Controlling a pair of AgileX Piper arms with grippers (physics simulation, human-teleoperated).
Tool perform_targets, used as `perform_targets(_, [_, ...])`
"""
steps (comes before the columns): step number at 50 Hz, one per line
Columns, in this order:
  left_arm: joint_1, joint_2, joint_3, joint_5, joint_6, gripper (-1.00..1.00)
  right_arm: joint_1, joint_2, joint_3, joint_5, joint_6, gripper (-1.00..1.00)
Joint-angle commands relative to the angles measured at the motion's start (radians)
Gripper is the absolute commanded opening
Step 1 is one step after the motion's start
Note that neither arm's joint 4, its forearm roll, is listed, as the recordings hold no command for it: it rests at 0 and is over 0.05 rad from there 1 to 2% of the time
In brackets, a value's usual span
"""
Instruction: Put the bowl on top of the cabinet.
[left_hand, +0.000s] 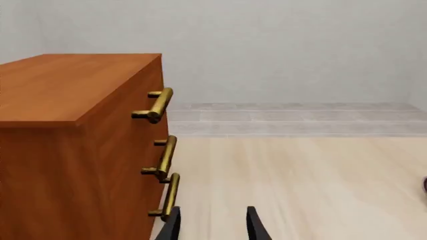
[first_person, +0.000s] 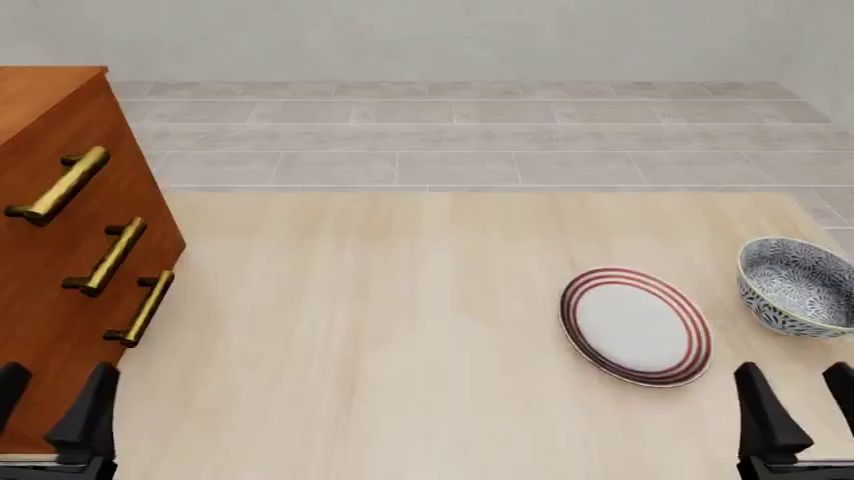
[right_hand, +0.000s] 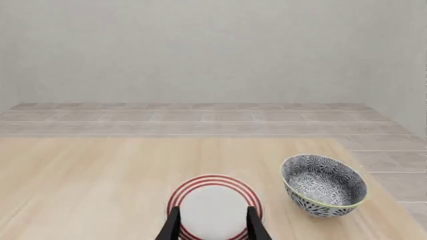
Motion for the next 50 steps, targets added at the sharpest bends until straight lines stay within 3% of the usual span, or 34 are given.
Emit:
perform_targets(1, [-0.001, 0.006, -0.001, -0.006, 0.015, 1.0, -0.007, 0.031, -0.001, -0.026, -0.006, 1.0])
perform_targets(5, [-0.004, 0.003, -0.002, -0.007, 0.012, 1.0, -0.024, 0.061, 0.0, -0.049, -0.05, 1.0])
perform_targets(10, [-0.004, 0.002, -0.003, -0.008, 0.013, 1.0, -0.012, 0.126, -0.002, -0.095, -0.055, 1.0])
perform_targets(14, [-0.007, 0.0, -0.005, -0.007, 0.012, 1.0, 0.008, 0.281, -0.013, -0.185, -0.024, 1.0])
perform_targets(16, [-0.01, 0.004, -0.007, -0.005, 0.02, 1.0, -0.008, 0.303, -0.036, -0.185, -0.025, 1.0])
perform_targets(18, [-0.01, 0.0, -0.016, 0.002, 0.027, 1.0, -0.021, 0.343, -0.05, -0.199, -0.072, 1.0])
perform_targets(21, [-0.012, -0.001, -0.021, 0.007, 0.025, 1.0, -0.046, 0.407, -0.069, -0.209, -0.06, 1.0])
perform_targets(26, [-0.018, -0.001, -0.018, 0.009, 0.023, 1.0, -0.049, 0.475, -0.141, -0.18, -0.111, 1.0])
perform_targets(30, [-0.016, -0.001, -0.019, 0.01, 0.016, 1.0, -0.052, 0.558, -0.19, -0.169, -0.077, 1.0])
perform_targets(33, [-0.014, -0.002, -0.022, 0.01, 0.019, 1.0, -0.071, 0.593, -0.23, -0.163, -0.117, 1.0])
perform_targets(36, [-0.016, 0.001, -0.026, 0.01, 0.019, 1.0, -0.093, 0.692, -0.282, -0.175, -0.11, 1.0])
perform_targets(41, [-0.009, -0.002, -0.023, 0.012, 0.017, 1.0, -0.135, 0.759, -0.356, -0.165, -0.158, 1.0])
perform_targets(44, [-0.012, 0.001, -0.025, 0.014, 0.019, 1.0, -0.154, 0.814, -0.41, -0.142, -0.147, 1.0])
perform_targets(50, [-0.015, 0.001, -0.028, 0.017, 0.008, 1.0, -0.193, 0.846, -0.465, -0.116, -0.184, 1.0])
